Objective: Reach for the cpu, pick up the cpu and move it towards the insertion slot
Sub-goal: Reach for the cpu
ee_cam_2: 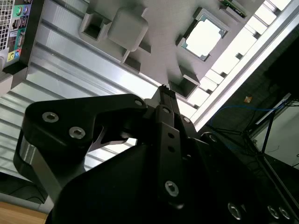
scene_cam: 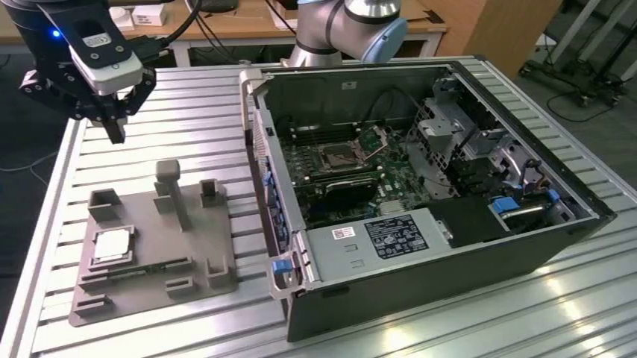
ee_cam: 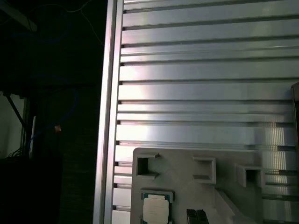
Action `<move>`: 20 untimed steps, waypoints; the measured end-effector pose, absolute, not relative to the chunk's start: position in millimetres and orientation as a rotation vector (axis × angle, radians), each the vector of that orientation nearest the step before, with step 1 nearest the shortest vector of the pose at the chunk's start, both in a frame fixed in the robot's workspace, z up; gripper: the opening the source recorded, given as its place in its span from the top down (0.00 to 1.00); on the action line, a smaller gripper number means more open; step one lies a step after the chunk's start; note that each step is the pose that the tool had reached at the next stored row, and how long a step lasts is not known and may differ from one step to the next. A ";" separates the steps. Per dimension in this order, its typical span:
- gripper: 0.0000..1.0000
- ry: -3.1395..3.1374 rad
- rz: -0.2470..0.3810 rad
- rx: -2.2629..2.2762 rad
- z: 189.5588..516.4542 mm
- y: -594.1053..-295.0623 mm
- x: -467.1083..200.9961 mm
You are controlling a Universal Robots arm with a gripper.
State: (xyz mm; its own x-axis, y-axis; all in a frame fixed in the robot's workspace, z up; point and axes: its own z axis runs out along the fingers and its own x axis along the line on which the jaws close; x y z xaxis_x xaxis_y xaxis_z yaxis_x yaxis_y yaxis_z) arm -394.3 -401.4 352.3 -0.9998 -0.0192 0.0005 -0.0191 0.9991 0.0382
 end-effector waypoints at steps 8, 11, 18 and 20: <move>0.89 -3.140 -0.060 0.030 352.3 -401.4 -397.5; 0.89 -3.140 -0.060 0.030 352.3 -401.4 -397.8; 0.89 -3.140 -0.060 0.030 352.3 -401.4 -398.7; 0.89 -3.140 -0.060 0.030 352.3 -401.4 -398.7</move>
